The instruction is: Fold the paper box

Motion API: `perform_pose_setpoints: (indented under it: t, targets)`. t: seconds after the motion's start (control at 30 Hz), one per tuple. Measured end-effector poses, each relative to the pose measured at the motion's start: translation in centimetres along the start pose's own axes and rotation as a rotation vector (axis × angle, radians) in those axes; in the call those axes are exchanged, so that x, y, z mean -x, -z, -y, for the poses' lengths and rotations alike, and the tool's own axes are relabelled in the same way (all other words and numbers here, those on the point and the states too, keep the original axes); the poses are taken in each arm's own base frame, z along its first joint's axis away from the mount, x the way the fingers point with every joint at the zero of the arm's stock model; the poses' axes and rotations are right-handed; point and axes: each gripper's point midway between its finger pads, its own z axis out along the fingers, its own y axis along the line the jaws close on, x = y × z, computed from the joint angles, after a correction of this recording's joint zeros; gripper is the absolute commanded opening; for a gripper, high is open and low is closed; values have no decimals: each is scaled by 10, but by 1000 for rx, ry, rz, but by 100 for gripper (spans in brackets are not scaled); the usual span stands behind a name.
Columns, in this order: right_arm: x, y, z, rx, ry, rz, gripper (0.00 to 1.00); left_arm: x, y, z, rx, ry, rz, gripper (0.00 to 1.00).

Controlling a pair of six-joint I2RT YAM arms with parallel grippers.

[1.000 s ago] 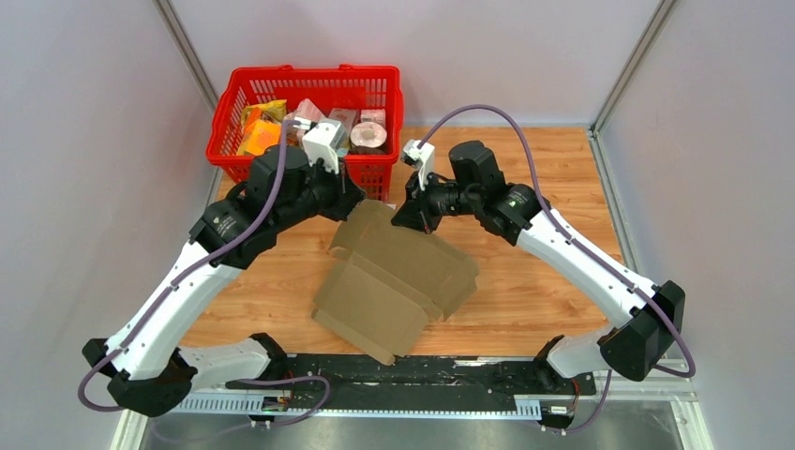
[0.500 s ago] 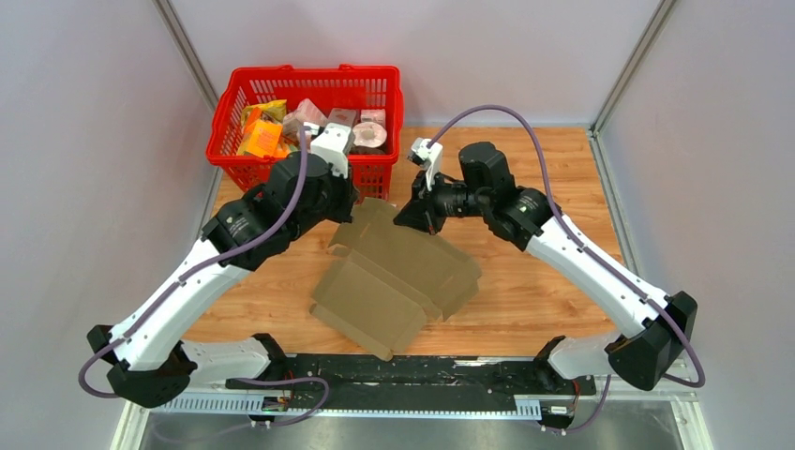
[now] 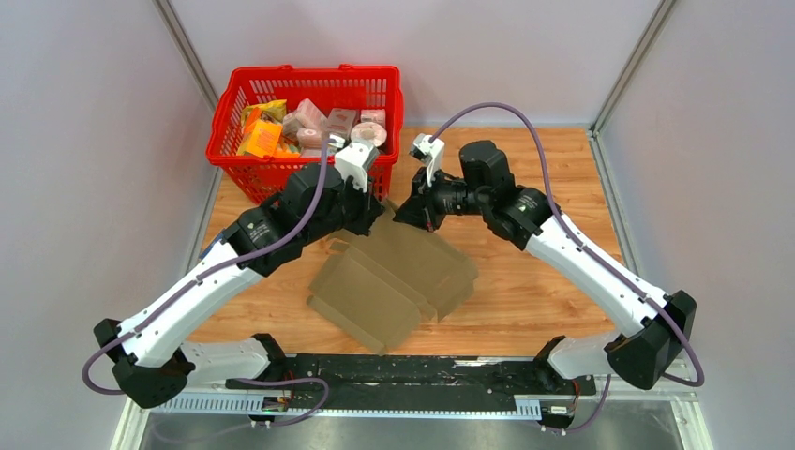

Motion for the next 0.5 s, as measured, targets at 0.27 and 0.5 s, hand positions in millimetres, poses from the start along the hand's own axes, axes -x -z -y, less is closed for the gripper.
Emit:
perform_pose_setpoints:
  t: [0.27, 0.5]
  targets:
    - [0, 0, 4, 1, -49, 1, 0, -12, -11, 11, -61, 29, -5, 1]
    - [5, 13, 9, 15, -68, 42, 0, -9, -3, 5, -38, -2, 14, 25]
